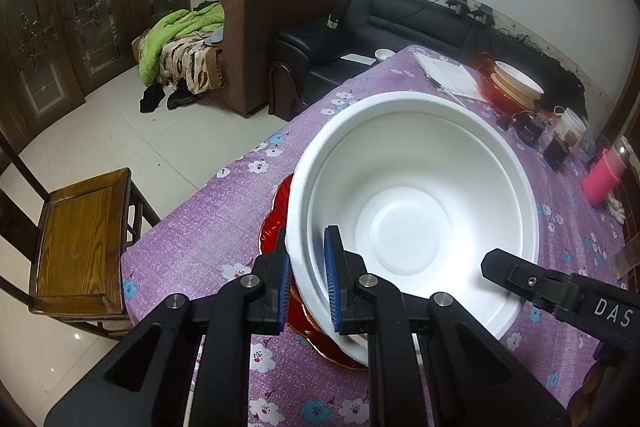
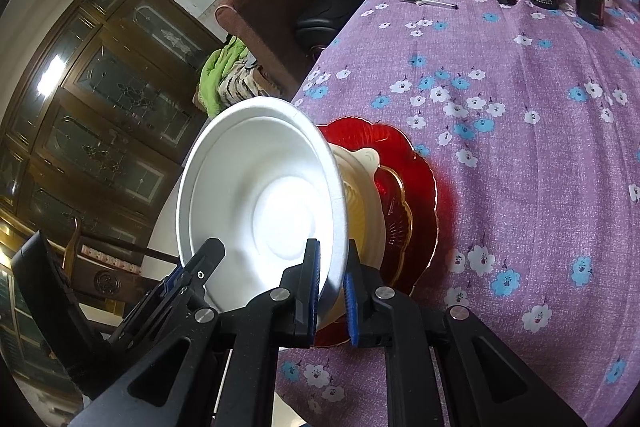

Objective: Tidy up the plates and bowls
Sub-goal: 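Lower the large white bowl with both grippers onto the beige bowl on red plates, then open both grippers and release the large white bowl rim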

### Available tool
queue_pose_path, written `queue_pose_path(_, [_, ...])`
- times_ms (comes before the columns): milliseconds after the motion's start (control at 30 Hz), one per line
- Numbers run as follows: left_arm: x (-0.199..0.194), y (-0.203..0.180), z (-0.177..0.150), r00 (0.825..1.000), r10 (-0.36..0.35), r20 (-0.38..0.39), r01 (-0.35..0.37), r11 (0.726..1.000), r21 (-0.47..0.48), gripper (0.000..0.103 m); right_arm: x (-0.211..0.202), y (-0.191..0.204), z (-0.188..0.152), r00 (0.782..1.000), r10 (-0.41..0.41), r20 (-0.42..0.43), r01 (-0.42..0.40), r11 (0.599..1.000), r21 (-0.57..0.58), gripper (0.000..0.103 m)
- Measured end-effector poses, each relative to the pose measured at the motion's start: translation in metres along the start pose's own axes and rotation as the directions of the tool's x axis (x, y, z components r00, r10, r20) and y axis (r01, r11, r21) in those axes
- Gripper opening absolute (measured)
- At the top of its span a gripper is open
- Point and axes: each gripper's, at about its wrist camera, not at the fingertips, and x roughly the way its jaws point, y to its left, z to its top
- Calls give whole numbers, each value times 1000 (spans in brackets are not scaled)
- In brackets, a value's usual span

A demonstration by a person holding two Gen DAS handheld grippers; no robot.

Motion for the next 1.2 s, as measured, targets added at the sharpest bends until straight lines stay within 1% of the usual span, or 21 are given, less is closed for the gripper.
queue_pose_path(333, [2,2,4,1000,11,-2,-11,1000,-7,13,1,0,3,1000,5,2,-5,1000,12,13])
queue_pose_path(567, [0,6,8,999,32,12,-32,999,-28,13,-2,-7,8,1000,11,15,-12,999,35,16])
queue_pose_path(767, [-3,5,9,1000,25,16,-25,999,-34,13,-3,-7,10,1000,10,19,-11,999,31,16])
queue_pose_path(800, [-4,5,9,1000,23,19,-22,999,-36,15,-3,-7,10,1000,8,20,-9,1000,30,16])
queue_pose_path(833, [-6,5,9,1000,20,24,-19,999,-39,18,-4,-7,10,1000,7,24,-8,999,32,18])
queue_pose_path(867, [-8,4,10,999,17,29,-16,999,-40,21,-5,-8,10,1000,8,27,-9,999,35,23])
queue_pose_path(900, [-9,4,10,999,15,36,-13,999,-43,27,-6,-9,10,999,10,32,-11,999,40,26])
queue_pose_path(933, [-11,3,11,999,14,44,-12,999,-44,33,-8,-10,10,999,15,38,-17,999,46,31])
queue_pose_path(967, [-13,2,12,999,14,47,-12,999,-42,37,-9,-11,11,999,22,43,-24,998,52,38])
queue_pose_path(1000, [-14,1,12,999,14,49,-12,999,-42,47,-11,-13,11,998,36,52,-39,997,63,43])
queue_pose_path(1033, [-15,0,13,998,13,54,-10,999,-44,56,-13,-15,11,997,46,62,-50,996,74,55])
queue_pose_path(1067, [-18,0,13,998,10,63,-7,999,-49,58,-16,-16,12,996,51,73,-57,995,82,64])
queue_pose_path(1133, [-21,-2,15,997,-3,73,7,998,-56,59,-21,-19,13,994,55,95,-64,994,93,69])
queue_pose_path(1200, [-23,-5,15,997,-10,79,15,998,-56,60,-26,-23,14,992,64,107,-76,992,106,70])
